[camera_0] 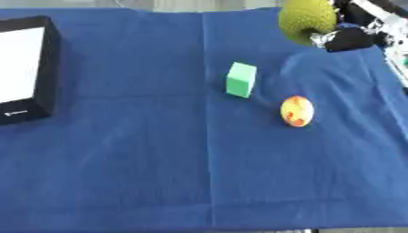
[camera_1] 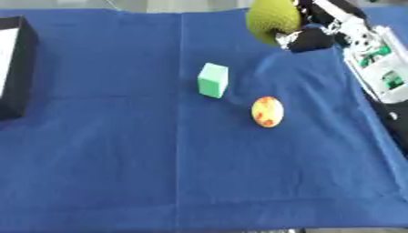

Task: Pick up the objects with one hand, pass them to the other hand, and then place them into the box on the other side of the table.

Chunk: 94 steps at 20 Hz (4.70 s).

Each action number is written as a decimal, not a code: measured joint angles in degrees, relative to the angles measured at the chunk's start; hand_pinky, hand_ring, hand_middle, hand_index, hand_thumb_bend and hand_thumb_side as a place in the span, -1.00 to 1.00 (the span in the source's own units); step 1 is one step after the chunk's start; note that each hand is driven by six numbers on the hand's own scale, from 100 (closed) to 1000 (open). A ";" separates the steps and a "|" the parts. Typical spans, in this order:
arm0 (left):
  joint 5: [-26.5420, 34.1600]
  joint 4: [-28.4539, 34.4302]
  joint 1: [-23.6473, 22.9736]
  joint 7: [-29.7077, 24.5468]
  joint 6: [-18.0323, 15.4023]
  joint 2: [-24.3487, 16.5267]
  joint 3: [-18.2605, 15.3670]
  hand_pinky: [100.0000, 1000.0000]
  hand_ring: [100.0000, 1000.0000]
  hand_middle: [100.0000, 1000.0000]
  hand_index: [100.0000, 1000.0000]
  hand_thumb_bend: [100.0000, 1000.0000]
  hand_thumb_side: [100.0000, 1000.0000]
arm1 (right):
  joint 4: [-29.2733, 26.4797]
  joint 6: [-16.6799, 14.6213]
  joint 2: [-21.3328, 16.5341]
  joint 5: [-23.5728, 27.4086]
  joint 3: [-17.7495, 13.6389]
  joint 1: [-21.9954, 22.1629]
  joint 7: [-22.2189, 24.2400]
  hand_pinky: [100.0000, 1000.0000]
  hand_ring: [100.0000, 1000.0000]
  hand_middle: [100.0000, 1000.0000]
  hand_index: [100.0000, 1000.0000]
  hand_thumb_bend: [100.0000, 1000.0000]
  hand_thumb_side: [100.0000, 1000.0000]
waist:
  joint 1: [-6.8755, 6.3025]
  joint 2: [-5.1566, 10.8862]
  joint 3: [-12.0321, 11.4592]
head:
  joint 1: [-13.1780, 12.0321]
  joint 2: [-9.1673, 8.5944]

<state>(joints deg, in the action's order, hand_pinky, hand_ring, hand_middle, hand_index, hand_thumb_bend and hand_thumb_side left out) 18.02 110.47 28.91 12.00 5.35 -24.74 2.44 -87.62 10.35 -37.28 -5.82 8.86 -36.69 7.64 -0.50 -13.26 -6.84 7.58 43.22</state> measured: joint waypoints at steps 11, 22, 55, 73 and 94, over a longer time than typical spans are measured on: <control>-2.39 2.36 8.64 -6.88 6.86 -4.72 6.03 0.45 0.68 0.64 0.48 -0.46 0.23 | -1.12 -0.44 7.51 -5.07 3.39 0.45 -1.68 0.34 0.15 -0.30 -0.19 -0.96 -1.00 | -0.32 1.53 0.06 | -0.11 0.58; -13.02 2.06 18.11 -17.98 14.64 -5.14 14.42 0.45 0.66 0.62 0.50 -0.44 0.21 | 0.80 -1.70 13.25 -6.11 6.41 0.33 -3.99 0.32 0.14 -0.30 -0.18 -1.00 -1.00 | -0.52 2.46 -0.23 | 0.00 0.59; -42.30 -16.45 29.72 -44.86 13.67 4.51 29.94 0.53 0.68 0.66 0.63 -0.22 -0.08 | 1.26 -6.55 19.02 -5.46 12.01 1.04 -6.38 0.29 0.11 -0.30 -0.19 -1.00 -1.00 | -1.88 3.41 -1.28 | -2.02 0.61; -54.33 -23.36 30.57 -48.72 6.08 6.16 31.00 0.56 0.67 0.67 0.64 0.03 -0.38 | 1.24 -7.97 20.09 -4.81 13.78 0.88 -4.23 0.28 0.13 -0.30 -0.19 -1.00 -1.00 | -1.79 3.35 -1.09 | -2.87 0.83; -54.97 -22.96 30.25 -52.02 3.89 6.21 31.34 0.38 0.46 0.42 0.43 -0.49 -0.84 | 0.37 -6.83 18.97 -4.26 14.50 1.91 -3.32 0.26 0.12 -0.32 -0.21 -0.95 -1.00 | -1.28 3.07 -1.05 | -2.39 0.84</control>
<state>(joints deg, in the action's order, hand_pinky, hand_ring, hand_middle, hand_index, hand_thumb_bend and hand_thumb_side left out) -36.95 87.52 59.16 -40.02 9.24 -18.52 33.77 -87.26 3.52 -18.31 -10.08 23.36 -34.78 4.33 -1.78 -10.19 -7.90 5.19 44.06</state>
